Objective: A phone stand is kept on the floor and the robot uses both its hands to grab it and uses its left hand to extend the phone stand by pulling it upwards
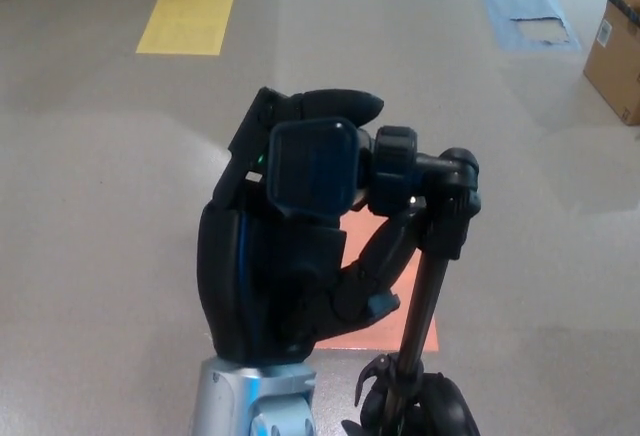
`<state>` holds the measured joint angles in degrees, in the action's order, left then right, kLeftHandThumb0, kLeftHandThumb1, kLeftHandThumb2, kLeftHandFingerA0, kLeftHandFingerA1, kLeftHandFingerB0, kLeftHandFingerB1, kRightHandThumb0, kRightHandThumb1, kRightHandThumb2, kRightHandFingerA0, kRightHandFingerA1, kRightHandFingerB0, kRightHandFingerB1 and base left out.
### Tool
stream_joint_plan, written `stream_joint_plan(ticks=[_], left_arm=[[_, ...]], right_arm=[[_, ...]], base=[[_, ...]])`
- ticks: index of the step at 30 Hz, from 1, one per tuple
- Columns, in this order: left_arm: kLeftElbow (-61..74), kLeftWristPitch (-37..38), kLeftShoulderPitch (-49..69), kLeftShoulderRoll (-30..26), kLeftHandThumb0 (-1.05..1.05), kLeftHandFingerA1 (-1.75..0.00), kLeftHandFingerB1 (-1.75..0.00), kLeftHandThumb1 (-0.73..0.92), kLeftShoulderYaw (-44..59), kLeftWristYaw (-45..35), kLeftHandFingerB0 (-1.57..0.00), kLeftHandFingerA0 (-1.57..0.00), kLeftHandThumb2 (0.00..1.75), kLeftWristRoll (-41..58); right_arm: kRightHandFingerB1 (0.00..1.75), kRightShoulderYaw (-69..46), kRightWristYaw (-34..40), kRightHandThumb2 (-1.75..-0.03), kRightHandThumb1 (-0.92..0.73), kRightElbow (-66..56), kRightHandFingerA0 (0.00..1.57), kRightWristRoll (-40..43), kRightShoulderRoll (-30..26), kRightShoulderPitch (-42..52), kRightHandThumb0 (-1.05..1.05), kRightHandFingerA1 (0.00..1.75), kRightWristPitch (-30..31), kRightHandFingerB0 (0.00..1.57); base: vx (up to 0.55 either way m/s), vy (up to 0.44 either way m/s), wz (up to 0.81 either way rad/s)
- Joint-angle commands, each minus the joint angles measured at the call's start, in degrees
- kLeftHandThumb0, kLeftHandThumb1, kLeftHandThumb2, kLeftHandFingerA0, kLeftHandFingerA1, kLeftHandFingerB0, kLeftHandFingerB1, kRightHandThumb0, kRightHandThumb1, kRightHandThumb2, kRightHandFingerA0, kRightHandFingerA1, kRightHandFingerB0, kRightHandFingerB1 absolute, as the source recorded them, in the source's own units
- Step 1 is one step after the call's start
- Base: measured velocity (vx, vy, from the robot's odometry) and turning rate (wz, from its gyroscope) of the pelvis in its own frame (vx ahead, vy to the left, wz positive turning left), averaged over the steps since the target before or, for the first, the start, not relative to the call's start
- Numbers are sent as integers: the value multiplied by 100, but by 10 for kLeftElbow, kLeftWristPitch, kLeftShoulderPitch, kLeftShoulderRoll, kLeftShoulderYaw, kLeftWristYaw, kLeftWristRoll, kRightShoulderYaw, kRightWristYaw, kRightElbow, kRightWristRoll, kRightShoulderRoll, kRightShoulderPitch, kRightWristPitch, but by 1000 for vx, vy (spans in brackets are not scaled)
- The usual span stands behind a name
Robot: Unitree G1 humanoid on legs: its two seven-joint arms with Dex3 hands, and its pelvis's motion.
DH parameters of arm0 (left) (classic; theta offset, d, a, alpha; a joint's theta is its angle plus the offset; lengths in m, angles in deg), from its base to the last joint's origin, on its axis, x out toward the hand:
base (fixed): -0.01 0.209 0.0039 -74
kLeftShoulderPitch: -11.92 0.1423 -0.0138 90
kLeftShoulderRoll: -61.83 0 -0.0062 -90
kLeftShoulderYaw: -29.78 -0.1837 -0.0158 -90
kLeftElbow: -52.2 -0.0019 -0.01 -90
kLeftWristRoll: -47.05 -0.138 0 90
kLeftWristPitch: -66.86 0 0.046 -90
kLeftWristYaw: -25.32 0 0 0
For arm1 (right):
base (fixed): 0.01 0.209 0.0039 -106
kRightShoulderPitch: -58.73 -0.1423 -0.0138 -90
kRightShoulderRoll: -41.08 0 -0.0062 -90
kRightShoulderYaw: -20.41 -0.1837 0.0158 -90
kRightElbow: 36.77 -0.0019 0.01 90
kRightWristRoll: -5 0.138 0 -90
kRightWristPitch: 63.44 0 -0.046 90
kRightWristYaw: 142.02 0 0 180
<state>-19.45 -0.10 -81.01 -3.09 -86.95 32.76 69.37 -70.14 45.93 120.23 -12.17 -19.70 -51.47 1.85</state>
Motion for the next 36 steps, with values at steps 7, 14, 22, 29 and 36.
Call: stream_joint_plan(ticks=[7, 14, 22, 29, 36], left_arm=[[-224, -17, 178, -23, -19, -175, -175, 61, 25, 30, -66, -85, 58, -76], [-219, -16, 157, -38, -30, -166, -162, 61, 39, 85, -67, -78, 58, -184], [-188, -13, 151, -87, -73, -38, -41, 45, 47, 1, -19, -14, 77, -163], [-132, -33, 169, -124, -38, -50, -49, 25, 68, -21, 0, 0, 89, -145], [-98, -47, 199, -150, -70, -41, -39, 44, 83, -32, -3, -6, 83, -136]], right_arm=[[142, -91, 29, -90, -56, -70, 132, 102, -37, 20, -71, 151, -34, 106], [51, -30, -61, -102, -70, -196, 32, 50, -71, 79, -93, 72, -47, 9], [10, -15, -113, -100, -57, -346, 13, 54, -96, 160, -95, 56, -22, 7], [0, -12, -155, -100, -52, -437, 8, 77, -132, 225, -93, 22, 2, 0], [0, -7, -178, -100, -54, -498, 9, 99, -157, 268, -96, 10, 15, 0]], base=[[0, 0, 0], [0, 0, 0], [0, 0, 0], [0, 0, 0], [0, 0, 0]])
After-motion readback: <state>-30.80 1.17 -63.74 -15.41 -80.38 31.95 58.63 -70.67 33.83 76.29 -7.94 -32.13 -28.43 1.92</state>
